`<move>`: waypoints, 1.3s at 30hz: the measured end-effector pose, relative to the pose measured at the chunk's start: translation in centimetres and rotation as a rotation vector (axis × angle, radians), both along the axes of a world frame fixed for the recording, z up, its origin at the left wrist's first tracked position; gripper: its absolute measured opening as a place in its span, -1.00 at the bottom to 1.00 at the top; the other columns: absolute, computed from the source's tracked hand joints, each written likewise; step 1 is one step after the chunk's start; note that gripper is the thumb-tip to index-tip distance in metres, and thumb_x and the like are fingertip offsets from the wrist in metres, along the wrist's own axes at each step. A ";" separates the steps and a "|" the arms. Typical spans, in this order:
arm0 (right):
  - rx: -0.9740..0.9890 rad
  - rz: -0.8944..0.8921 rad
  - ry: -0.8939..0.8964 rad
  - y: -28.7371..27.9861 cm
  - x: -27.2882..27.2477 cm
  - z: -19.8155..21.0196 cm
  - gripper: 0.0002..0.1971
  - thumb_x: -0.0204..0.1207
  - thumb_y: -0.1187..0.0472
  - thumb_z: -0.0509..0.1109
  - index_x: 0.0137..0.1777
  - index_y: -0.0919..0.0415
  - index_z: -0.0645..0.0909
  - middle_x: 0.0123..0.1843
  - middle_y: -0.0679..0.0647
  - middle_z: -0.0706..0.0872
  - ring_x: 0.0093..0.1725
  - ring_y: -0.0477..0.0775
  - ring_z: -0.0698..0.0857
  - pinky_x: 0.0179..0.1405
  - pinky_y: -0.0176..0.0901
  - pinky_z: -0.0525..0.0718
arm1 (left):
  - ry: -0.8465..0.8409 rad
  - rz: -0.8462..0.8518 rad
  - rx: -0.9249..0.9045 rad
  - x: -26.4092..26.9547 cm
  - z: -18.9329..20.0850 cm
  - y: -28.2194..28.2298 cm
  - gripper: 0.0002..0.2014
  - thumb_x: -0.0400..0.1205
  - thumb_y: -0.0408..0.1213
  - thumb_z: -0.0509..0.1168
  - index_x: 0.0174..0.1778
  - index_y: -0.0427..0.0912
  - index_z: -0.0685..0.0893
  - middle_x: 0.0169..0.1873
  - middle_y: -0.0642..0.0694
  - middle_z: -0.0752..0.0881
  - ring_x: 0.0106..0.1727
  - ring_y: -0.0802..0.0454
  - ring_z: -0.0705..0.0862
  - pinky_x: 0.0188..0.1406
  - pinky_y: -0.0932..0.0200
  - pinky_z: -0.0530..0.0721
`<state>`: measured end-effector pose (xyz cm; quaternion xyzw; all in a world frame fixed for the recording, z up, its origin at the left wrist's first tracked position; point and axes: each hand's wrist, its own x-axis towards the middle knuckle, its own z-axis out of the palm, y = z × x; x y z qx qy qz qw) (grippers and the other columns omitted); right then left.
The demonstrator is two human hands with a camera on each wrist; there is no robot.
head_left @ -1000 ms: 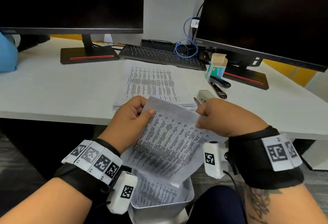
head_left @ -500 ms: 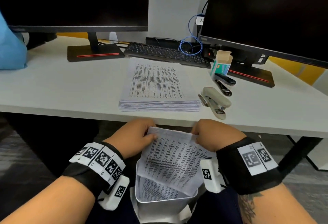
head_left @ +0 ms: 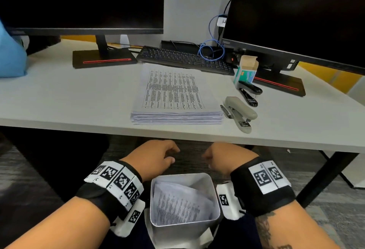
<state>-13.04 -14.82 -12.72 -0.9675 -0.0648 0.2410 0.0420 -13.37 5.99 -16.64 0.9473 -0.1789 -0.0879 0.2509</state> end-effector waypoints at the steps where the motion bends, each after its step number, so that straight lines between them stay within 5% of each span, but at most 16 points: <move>1: 0.025 0.018 -0.014 -0.2 -0.1 0.8 -0.60 0.62 0.22 0.32 0.44 -0.01 0.59 0.42 0.04 0.64 0.37 0.15 0.62 0.42 -0.01 0.54 | -0.027 -0.020 -0.012 -0.1 0.7 -0.3 -0.72 0.67 -0.14 0.31 0.30 0.14 0.62 0.16 0.21 0.70 0.12 0.32 0.61 0.23 0.32 0.55; 3: 0.125 0.026 -0.059 -0.6 -0.3 2.5 -0.61 0.60 0.20 0.38 0.41 -0.07 0.62 0.34 -0.02 0.70 0.33 0.04 0.65 0.42 -0.08 0.52 | -0.066 -0.040 -0.061 -0.4 2.4 -0.9 -0.79 0.67 -0.14 0.31 0.22 0.14 0.67 -0.01 0.25 0.72 -0.07 0.39 0.61 0.07 0.36 0.57; 6: 0.390 -0.037 -0.115 -1.0 -0.5 4.7 -0.81 0.59 0.20 0.40 0.10 -0.08 0.75 -0.11 -0.03 0.85 -0.12 -0.11 0.81 0.15 -0.09 0.72 | -0.179 0.009 -0.210 -0.9 5.0 -1.5 -0.90 0.66 -0.14 0.31 0.03 0.12 0.71 -0.26 0.17 0.75 -0.20 0.31 0.68 -0.06 0.23 0.65; 8: 0.514 -0.079 -0.242 -1.2 -0.4 5.7 -0.85 0.60 0.20 0.38 -0.06 -0.11 0.71 -0.20 0.01 0.83 -0.26 -0.08 0.81 -0.02 -0.06 0.78 | -0.321 0.071 -0.308 -1.0 6.3 -1.6 -0.92 0.66 -0.13 0.31 -0.04 0.14 0.71 -0.31 0.15 0.72 -0.23 0.26 0.66 -0.14 0.19 0.63; 11: 0.503 -0.132 -0.580 -1.8 0.6 6.4 -0.82 0.61 0.18 0.33 0.04 -0.10 0.73 -0.09 -0.01 0.74 -0.15 -0.05 0.71 -0.15 -0.26 0.60 | -0.612 0.167 -0.290 -0.6 7.3 -1.2 -0.91 0.66 -0.16 0.32 -0.03 0.05 0.74 -0.31 0.15 0.67 -0.22 0.10 0.60 -0.22 0.14 0.53; 13: 0.463 -0.156 -0.672 -2.0 1.4 6.3 -0.74 0.61 0.21 0.30 0.21 -0.03 0.72 0.01 -0.02 0.71 -0.02 -0.04 0.66 -0.03 -0.25 0.53 | -0.703 0.259 -0.164 0.3 7.3 -0.6 -0.87 0.65 -0.16 0.32 0.05 0.01 0.74 -0.17 0.06 0.71 -0.02 -0.03 0.59 -0.05 0.05 0.51; 16: 0.406 -0.178 -0.636 -1.8 2.6 5.4 -0.63 0.62 0.23 0.28 0.39 -0.01 0.63 0.27 0.05 0.67 0.24 0.06 0.65 0.25 -0.18 0.55 | -0.505 0.366 0.012 1.9 6.5 0.5 -0.65 0.65 -0.04 0.29 0.36 0.03 0.62 0.30 -0.07 0.63 0.41 -0.17 0.45 0.41 -0.11 0.42; 19: 0.372 -0.224 -0.613 -1.6 3.4 4.6 -0.58 0.58 0.22 0.29 0.43 -0.06 0.59 0.39 0.08 0.59 0.30 0.08 0.63 0.39 -0.01 0.54 | -0.361 0.408 -0.029 2.5 5.7 1.4 -0.46 0.63 0.09 0.29 0.52 -0.01 0.48 0.47 -0.17 0.52 0.53 -0.16 0.39 0.53 -0.07 0.37; 25: 0.402 -0.255 -0.622 -1.6 3.7 4.6 -0.61 0.56 0.30 0.32 0.35 -0.01 0.66 0.28 0.04 0.67 0.22 0.07 0.67 0.33 0.04 0.59 | -0.358 0.489 -0.170 2.6 6.3 1.7 -0.52 0.57 0.06 0.41 0.35 -0.08 0.58 0.27 -0.15 0.68 0.26 -0.09 0.64 0.09 0.16 0.49; 31: 0.473 -0.311 -0.614 -1.5 3.7 5.0 -0.64 0.56 0.36 0.32 0.31 0.07 0.69 0.13 0.04 0.71 0.17 0.09 0.68 0.29 -0.04 0.59 | -0.401 0.383 -0.099 2.8 6.8 2.2 -0.75 0.61 0.00 0.38 0.10 -0.04 0.74 -0.04 -0.05 0.80 -0.01 -0.01 0.69 -0.03 0.14 0.60; 39: 0.600 -0.444 -0.604 -1.4 3.9 5.2 -0.68 0.56 0.39 0.31 0.21 0.09 0.73 0.11 0.04 0.76 0.08 0.07 0.69 0.04 -0.19 0.62 | -0.392 0.382 -0.075 2.9 6.8 3.2 -0.78 0.58 -0.02 0.42 0.07 -0.01 0.75 -0.04 -0.05 0.75 -0.04 0.03 0.63 -0.13 0.17 0.43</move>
